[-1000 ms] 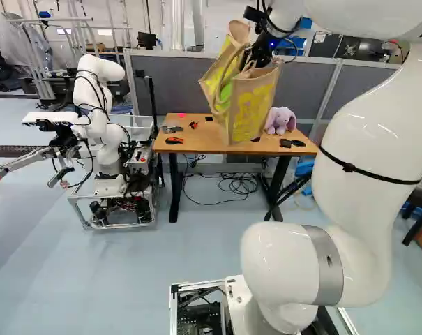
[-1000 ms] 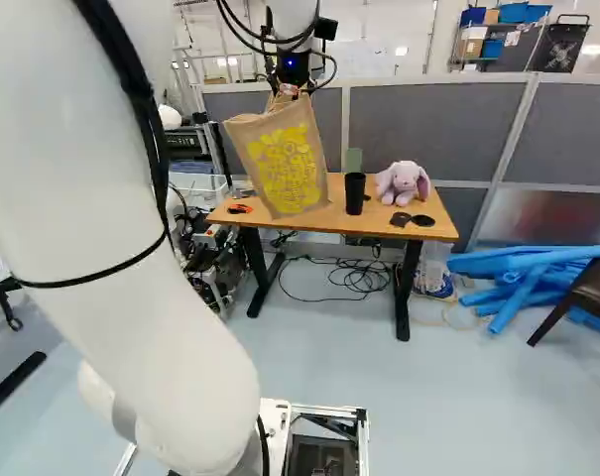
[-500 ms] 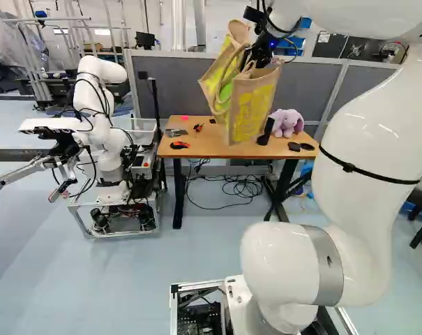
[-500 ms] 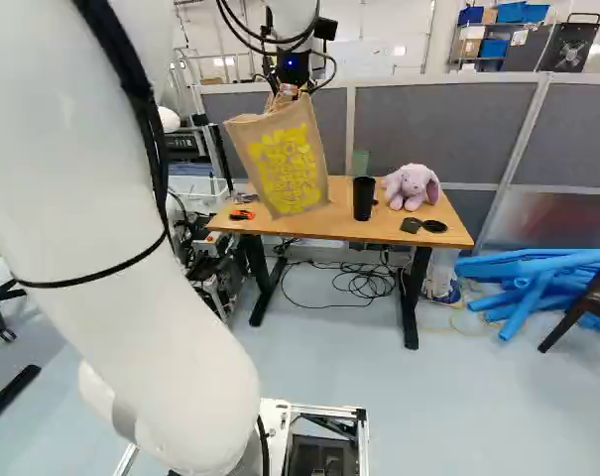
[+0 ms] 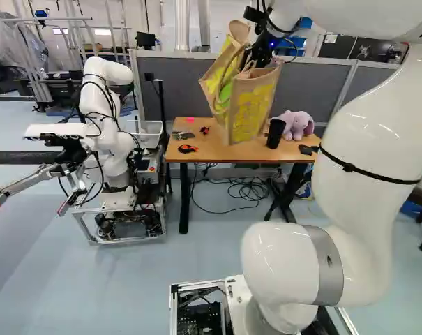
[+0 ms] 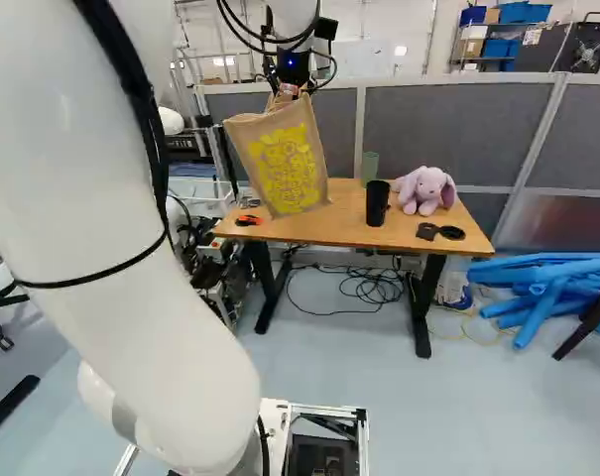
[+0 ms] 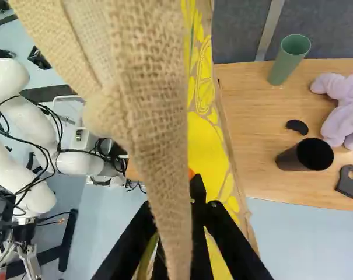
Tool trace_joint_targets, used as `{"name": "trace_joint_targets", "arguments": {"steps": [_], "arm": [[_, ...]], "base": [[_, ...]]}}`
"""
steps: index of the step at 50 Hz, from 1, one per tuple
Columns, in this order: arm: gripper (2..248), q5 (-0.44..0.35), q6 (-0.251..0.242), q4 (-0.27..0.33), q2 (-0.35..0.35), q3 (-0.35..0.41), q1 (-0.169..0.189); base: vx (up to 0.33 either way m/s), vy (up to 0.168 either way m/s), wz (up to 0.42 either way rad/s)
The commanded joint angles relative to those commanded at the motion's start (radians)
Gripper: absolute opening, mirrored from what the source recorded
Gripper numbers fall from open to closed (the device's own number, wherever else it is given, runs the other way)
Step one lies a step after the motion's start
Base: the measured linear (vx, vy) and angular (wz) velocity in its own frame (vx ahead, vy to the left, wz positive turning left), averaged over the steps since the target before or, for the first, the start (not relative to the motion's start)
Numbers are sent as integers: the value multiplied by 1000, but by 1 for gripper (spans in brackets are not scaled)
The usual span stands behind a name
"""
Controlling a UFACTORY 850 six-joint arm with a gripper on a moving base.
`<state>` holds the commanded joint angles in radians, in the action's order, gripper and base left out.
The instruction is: Pick up the bag on the ground and place it on the table
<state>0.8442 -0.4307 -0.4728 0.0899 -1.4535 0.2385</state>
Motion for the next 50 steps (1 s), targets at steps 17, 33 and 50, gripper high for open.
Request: {"name": "trace_joint_targets", "arguments": {"steps": [17,33,50], "arm": [[21,0,0,0,0,0,0],[21,0,0,0,0,0,0],[21,0,0,0,0,0,0]], "base": [[97,50,-10],[51,57,-56],[-1,1,-1]]}}
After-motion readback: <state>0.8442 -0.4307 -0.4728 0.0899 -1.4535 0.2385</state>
